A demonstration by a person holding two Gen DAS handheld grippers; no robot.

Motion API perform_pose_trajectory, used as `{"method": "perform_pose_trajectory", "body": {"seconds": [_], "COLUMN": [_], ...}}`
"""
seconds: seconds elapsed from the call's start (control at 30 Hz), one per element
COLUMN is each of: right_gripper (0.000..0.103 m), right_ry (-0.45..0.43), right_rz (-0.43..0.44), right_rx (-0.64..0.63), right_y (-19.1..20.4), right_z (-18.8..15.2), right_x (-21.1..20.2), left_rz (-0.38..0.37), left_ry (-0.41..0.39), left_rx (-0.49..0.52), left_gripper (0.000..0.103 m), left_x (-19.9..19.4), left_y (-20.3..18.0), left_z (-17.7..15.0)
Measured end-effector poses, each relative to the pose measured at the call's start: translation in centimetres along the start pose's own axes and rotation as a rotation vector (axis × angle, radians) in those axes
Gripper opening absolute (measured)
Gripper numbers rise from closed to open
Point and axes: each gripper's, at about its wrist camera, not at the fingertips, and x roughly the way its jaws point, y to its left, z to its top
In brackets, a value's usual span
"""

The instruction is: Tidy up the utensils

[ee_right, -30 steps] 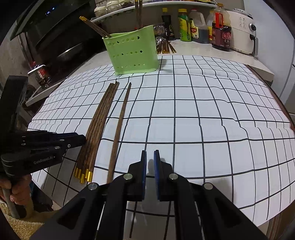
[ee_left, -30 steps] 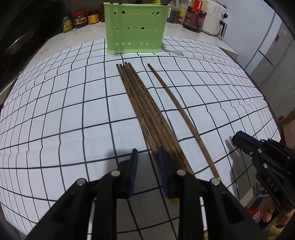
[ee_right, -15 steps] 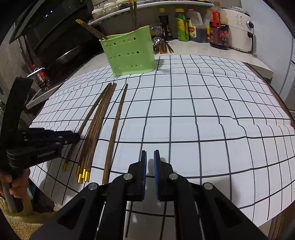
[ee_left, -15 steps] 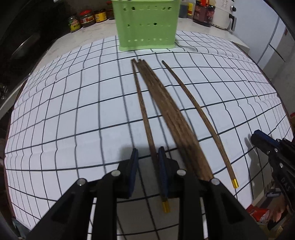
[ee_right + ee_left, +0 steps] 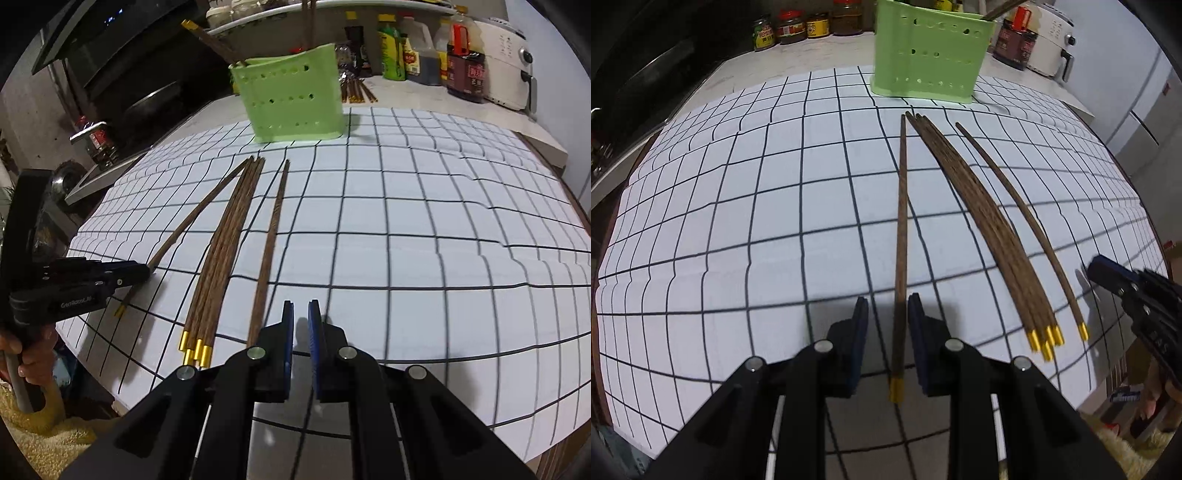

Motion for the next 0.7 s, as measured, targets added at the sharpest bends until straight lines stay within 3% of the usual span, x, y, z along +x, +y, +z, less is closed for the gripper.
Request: {"method": "perform_pose_trajectory", "body": {"seconds": [0.13,0.53,0.6,0.7], "right_gripper": [0.019,0.020,0.018,0.007], "right_ry": [0.003,0.008,0.014,0.006], "right_rz": [0.020,-0.006,-0.018,-0.067], "right_rx": [-0.006,-0.085,-0.101,-0.121], "right_y": [0.7,3.0,3.4,3.4], "right_z": [0.0,-0.2,-0.3,-0.3], "right_x": [0.3,1.4,1.6,1.8], "left_rz": [-0.014,-0.009,-0.010,-0.013], "left_ry": [-0.019,-0.050,-0.052,-0.053], "left_rx": [0.004,-0.005,-0.004,-0.005], "left_gripper": [0.023,0.023,0.023,0.023], "left_x": [-0.4,-0.8,-0.8,-0.7], "left_y": [0.1,-0.2,-0.3,-0.2], "left_z": [-0.9,-1.7,-1.7,-1.7]}}
